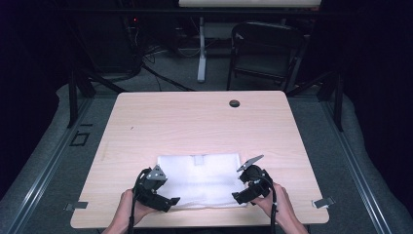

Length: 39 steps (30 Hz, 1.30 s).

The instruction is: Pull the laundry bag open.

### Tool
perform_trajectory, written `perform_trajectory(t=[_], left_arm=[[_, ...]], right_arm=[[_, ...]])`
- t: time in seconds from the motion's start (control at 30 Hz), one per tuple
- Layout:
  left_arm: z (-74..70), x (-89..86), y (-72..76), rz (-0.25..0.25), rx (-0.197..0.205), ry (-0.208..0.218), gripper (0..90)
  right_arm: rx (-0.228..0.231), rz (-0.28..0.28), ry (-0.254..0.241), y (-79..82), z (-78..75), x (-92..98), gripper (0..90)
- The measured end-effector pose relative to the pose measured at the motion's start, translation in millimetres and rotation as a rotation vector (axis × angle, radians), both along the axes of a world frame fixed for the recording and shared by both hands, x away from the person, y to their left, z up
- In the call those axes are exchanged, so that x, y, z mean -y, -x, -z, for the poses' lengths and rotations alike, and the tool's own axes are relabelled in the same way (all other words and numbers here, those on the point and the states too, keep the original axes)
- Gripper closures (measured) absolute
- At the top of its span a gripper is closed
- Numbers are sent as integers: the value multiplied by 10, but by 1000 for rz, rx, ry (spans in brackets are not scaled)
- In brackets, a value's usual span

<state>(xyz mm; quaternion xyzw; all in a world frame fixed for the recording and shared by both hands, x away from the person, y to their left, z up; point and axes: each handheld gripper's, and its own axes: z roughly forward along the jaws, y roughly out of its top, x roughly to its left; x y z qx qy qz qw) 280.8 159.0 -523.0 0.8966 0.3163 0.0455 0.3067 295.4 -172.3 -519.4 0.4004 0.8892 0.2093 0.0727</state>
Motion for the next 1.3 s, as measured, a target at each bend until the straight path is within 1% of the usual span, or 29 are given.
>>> perform_trajectory(t=[0.1, 0.2, 0.23, 0.3, 0.33, 0.37, 0.4, 0.47, 0.5, 0.57, 0.63, 0.67, 0.73, 0.77, 0.83, 0.87, 0.9, 0.93, 1.0, 1.07, 1.13, 1.17, 1.23, 1.27, 1.3], left_arm=[[15, 28, 2, 10, -5, -2, 164], [28, 78, 9, 31, -10, -1, 170], [34, 106, 9, 43, -12, -6, 171], [55, 171, 15, 61, -19, -15, 184], [63, 198, 13, 75, -20, -31, 194], [76, 227, 12, 83, -25, -37, 202], [87, 255, 8, 95, -34, -42, 212], [111, 316, 1, 113, -37, -57, 237], [121, 340, 1, 111, -38, -53, 244], [136, 394, -5, 131, -40, -62, 290], [149, 444, -12, 148, -33, -77, 323], [164, 469, -13, 153, -36, -79, 351], [190, 515, -22, 163, -34, -109, 390], [205, 533, -26, 167, -38, -108, 421], [221, 566, -34, 171, -32, -124, 456], [226, 580, -42, 181, -30, -131, 480], [231, 599, -42, 182, -24, -139, 485], [235, 621, -44, 188, -27, -145, 486], [233, 668, -47, 208, -28, -151, 499], [232, 694, -52, 221, -29, -140, 533], [246, 705, -50, 228, -30, -151, 583], [256, 702, -54, 233, -37, -153, 596], [280, 693, -57, 237, -43, -153, 657], [289, 690, -61, 239, -44, -157, 668], [295, 689, -59, 238, -45, -158, 694]], right_arm=[[-2, 4, 1, -1, 5, 1, 155], [-2, 3, 1, -2, 10, -15, 159], [-6, 3, -8, 0, 12, -22, 161], [-11, -7, 6, -3, 16, -34, 166], [-13, -9, 8, -3, 24, -41, 167], [-14, -8, 1, -1, 33, -49, 170], [-20, -13, 6, -1, 31, -52, 171], [-21, -12, -1, 4, 39, -58, 177], [-21, -16, 8, 4, 38, -55, 178], [-22, -18, 11, 6, 41, -56, 181], [-28, -21, 8, 9, 37, -59, 184], [-24, -20, 11, 11, 36, -61, 186], [-24, -20, 7, 13, 38, -67, 195], [-25, -21, 7, 12, 41, -68, 197], [-28, -22, 7, 11, 41, -71, 207], [-27, -21, 5, 14, 41, -74, 211], [-29, -23, 5, 14, 43, -76, 215], [-30, -25, 6, 15, 43, -77, 216], [-32, -29, 11, 15, 39, -78, 223], [-30, -27, 10, 18, 33, -78, 228], [-29, -26, 0, 23, 33, -80, 237], [-25, -24, -2, 26, 35, -82, 240], [-21, -24, -5, 27, 36, -86, 259], [-26, -25, -17, 29, 37, -91, 276], [-23, -28, -9, 29, 33, -91, 292]])
